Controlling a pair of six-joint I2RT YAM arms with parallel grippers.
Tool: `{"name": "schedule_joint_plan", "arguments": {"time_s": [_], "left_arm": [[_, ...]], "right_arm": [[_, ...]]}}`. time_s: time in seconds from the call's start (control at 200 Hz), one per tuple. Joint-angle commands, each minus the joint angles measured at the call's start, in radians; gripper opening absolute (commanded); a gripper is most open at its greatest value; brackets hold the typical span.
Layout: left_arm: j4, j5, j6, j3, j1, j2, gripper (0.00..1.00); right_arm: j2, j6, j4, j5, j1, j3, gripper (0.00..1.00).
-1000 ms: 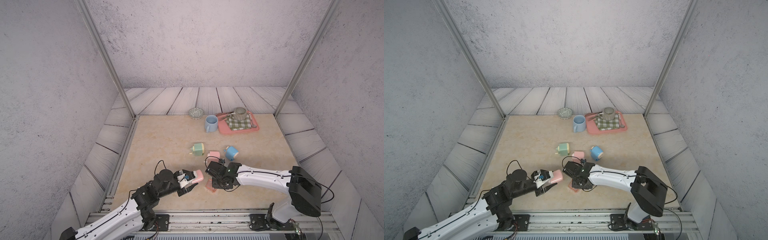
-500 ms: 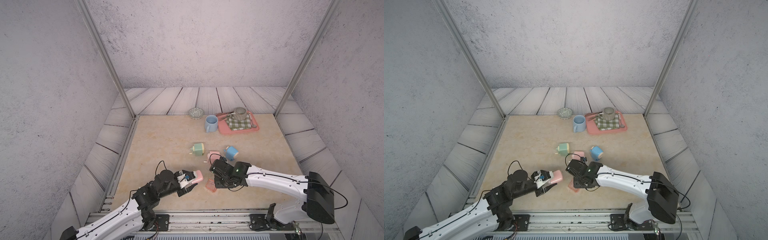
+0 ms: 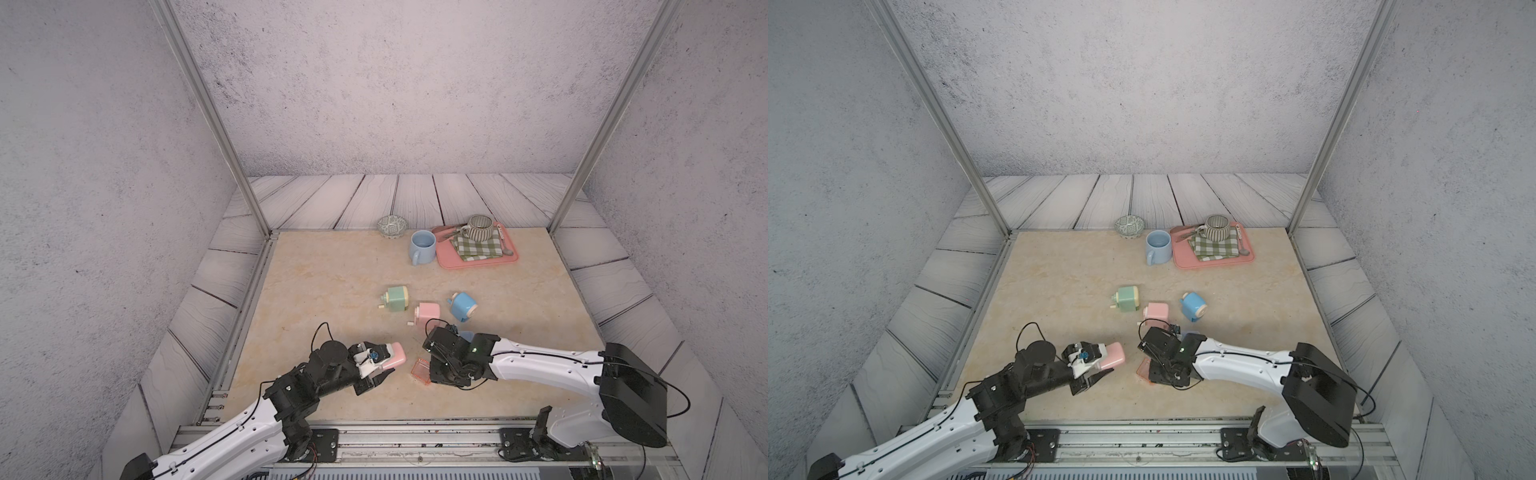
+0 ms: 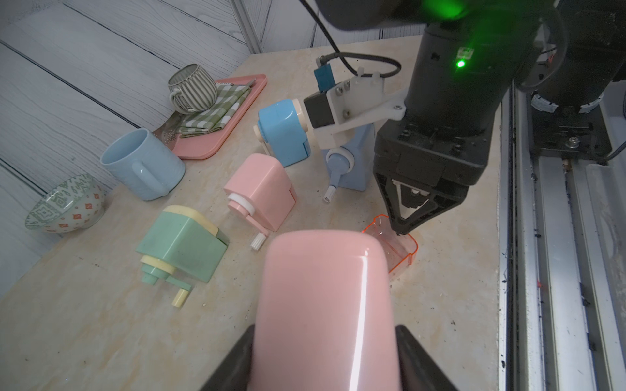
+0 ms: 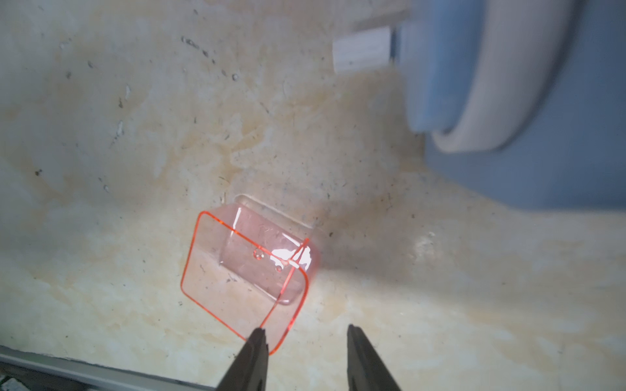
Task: Put the tray back into the pencil sharpener
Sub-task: Pick up the container from the center of the board.
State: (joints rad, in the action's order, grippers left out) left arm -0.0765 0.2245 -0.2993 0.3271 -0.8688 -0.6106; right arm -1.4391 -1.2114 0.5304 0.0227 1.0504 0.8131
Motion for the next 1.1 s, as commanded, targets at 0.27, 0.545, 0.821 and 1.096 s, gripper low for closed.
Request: {"name": "schedule_joint_plan", "arguments": {"time_s": [0.27, 0.545, 0.821, 1.096], "left_arm": [[-0.034, 0.035, 0.001, 0.007, 0.002, 0.054, 0.0], [-0.017, 0.026, -0.018, 0.006, 0.002, 0.046, 0.0], [0.045, 0.033, -0.02, -0.004, 0.002, 0.001, 0.0], [0.072, 0.029, -0.017, -0.002, 0.003, -0.032, 0.0]], "right_arm": [[-0.074, -0.015, -0.019, -0.001, -0.001, 0.036, 0.28], [-0.103, 0.079, 0.086, 0.017, -0.001, 0.111, 0.21], [-0.06, 0.08, 0.118, 0.034, -0.001, 0.131, 0.35], [-0.031, 0.034, 0.095, 0.021, -0.002, 0.102, 0.36]]}}
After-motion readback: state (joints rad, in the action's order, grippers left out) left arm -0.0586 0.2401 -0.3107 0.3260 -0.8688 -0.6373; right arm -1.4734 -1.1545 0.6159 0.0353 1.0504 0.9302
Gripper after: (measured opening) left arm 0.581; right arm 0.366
